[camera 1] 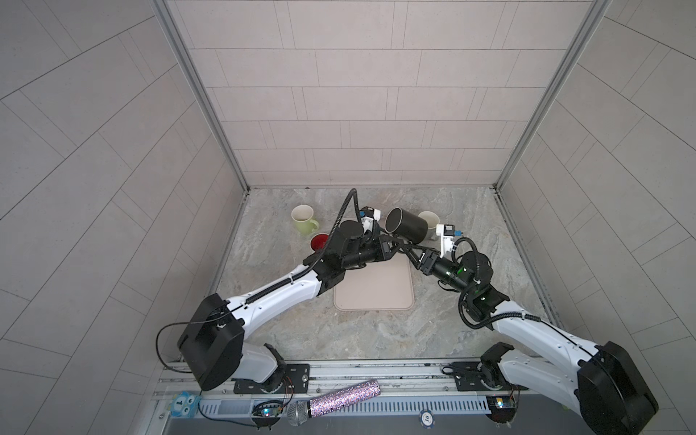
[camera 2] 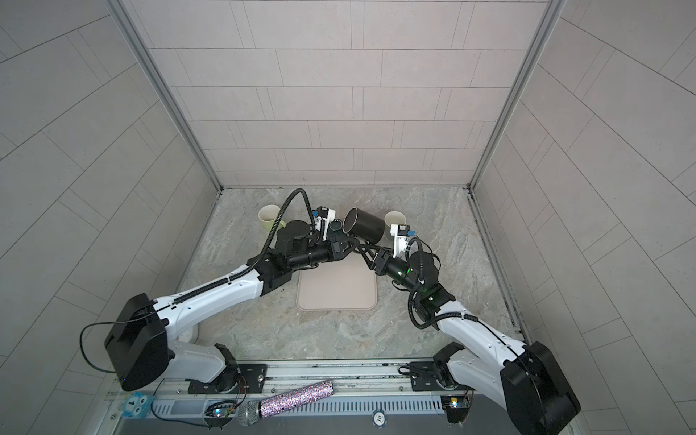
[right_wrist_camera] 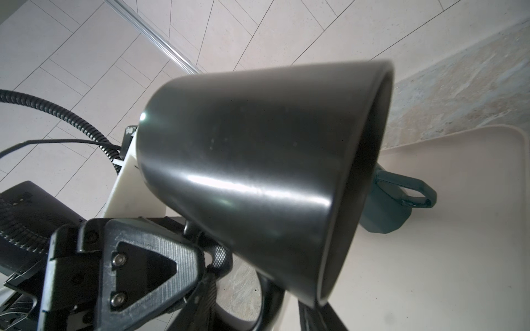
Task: Turn the mug right side up
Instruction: Place the mug at the middle-right of the table.
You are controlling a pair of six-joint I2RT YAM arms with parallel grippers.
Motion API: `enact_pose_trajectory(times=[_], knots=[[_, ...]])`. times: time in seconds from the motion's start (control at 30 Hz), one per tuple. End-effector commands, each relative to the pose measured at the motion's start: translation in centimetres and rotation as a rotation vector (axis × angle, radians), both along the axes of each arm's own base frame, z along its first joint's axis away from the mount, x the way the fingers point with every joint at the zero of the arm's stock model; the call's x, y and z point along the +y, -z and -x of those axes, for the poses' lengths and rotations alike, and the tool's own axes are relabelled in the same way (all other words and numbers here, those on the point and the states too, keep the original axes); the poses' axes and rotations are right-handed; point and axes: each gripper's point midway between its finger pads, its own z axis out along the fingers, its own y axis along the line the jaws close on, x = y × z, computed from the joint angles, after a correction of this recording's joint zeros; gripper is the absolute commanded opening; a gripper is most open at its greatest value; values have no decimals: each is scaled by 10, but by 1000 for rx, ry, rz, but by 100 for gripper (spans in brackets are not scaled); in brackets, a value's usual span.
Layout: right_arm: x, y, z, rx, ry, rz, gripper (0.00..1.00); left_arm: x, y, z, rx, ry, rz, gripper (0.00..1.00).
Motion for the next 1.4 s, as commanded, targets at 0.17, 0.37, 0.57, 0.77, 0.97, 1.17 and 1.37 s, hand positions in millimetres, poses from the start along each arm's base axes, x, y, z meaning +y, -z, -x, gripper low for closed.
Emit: enact_pose_trajectory(times=[0.17, 0.37, 0.57, 0.77, 0.97, 1.17, 1.37], knots=[[9, -51, 16, -191, -81, -50, 50, -18, -35, 23, -65, 135, 144, 0], [10, -58, 18, -220, -88, -49, 57, -22, -35, 28, -61, 165, 159, 0], [13, -69, 19, -251, -109, -83, 55, -26, -39, 31, -41, 192, 186, 0], [14, -79, 19, -287, -117, -88, 31, -27, -38, 33, -27, 209, 188, 0], [16, -81, 19, -293, -126, -96, 25, -28, -33, 29, -4, 212, 192, 0], [16, -79, 18, -287, -127, -91, 14, -23, -27, 19, 7, 191, 187, 0], [16, -77, 18, -283, -127, -83, 12, -15, -21, 9, 13, 161, 166, 0]])
